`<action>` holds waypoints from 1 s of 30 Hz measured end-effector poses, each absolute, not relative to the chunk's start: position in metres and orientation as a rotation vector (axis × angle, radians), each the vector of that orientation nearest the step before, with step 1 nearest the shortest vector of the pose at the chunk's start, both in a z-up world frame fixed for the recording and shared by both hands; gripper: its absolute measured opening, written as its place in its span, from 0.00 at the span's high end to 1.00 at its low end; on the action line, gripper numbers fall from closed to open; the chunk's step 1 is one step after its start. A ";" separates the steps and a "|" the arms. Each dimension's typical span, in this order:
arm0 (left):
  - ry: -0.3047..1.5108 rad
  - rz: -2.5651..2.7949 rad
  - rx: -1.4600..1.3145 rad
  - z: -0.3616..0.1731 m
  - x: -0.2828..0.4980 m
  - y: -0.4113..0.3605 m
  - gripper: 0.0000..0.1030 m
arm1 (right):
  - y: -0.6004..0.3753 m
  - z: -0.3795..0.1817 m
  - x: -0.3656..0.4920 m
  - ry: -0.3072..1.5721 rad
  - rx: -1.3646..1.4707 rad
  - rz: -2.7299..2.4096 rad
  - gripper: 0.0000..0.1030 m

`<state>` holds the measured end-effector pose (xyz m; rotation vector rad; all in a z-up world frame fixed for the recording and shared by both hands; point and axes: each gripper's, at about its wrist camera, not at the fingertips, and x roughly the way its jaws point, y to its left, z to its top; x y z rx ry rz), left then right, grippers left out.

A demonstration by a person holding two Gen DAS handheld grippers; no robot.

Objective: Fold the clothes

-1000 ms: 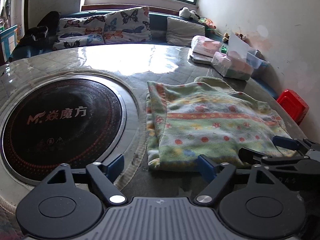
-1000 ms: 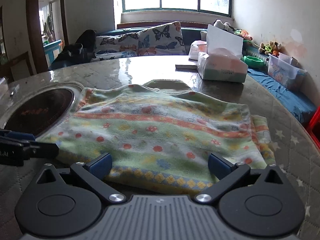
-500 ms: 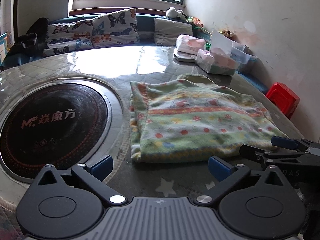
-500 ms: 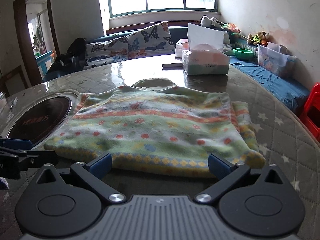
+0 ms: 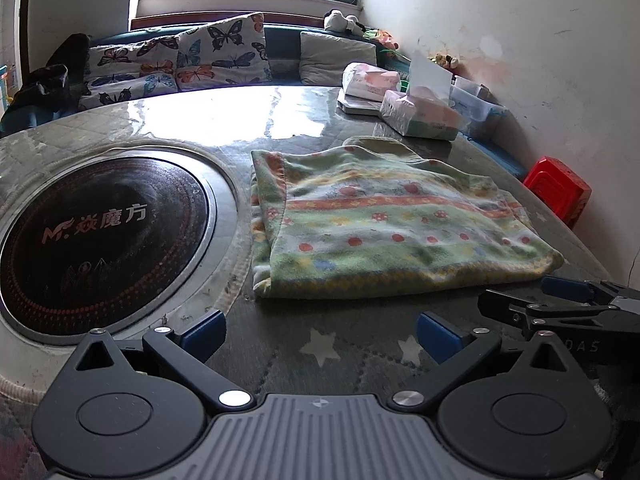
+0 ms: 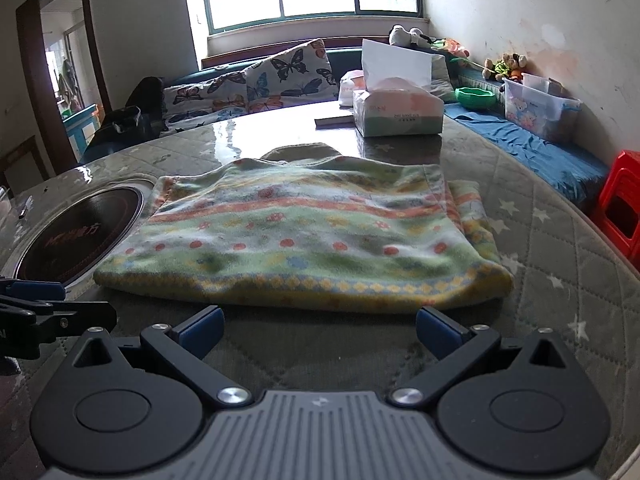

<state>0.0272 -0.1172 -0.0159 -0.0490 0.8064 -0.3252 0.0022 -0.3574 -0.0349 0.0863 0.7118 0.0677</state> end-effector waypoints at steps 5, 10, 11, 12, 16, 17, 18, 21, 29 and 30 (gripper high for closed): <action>0.804 -0.336 -0.046 -0.015 0.022 -0.118 0.00 | -0.357 -0.035 -0.003 0.713 0.095 0.063 0.00; 0.803 -0.345 -0.043 -0.015 0.017 -0.118 0.00 | -0.355 -0.034 -0.008 0.709 0.097 0.059 0.00; 0.802 -0.346 -0.043 -0.015 0.016 -0.118 0.00 | -0.355 -0.034 -0.009 0.709 0.099 0.058 0.00; 0.802 -0.347 -0.043 -0.015 0.015 -0.118 0.00 | -0.356 -0.034 -0.009 0.709 0.102 0.057 0.00; 0.801 -0.352 -0.042 -0.015 0.012 -0.119 0.00 | -0.356 -0.033 -0.012 0.708 0.106 0.055 0.00; 0.801 -0.352 -0.044 -0.015 0.012 -0.119 0.00 | -0.356 -0.033 -0.013 0.709 0.106 0.054 0.00; 0.801 -0.352 -0.045 -0.015 0.011 -0.118 0.00 | -0.355 -0.033 -0.013 0.710 0.107 0.054 0.00; 0.801 -0.352 -0.049 -0.015 0.010 -0.118 0.00 | -0.355 -0.033 -0.015 0.711 0.107 0.054 0.00; 0.808 -0.348 -0.055 -0.016 0.006 -0.117 0.00 | -0.355 -0.032 -0.020 0.703 0.115 0.050 0.00; 0.809 -0.348 -0.056 -0.016 0.005 -0.117 0.00 | -0.355 -0.032 -0.020 0.702 0.115 0.051 0.00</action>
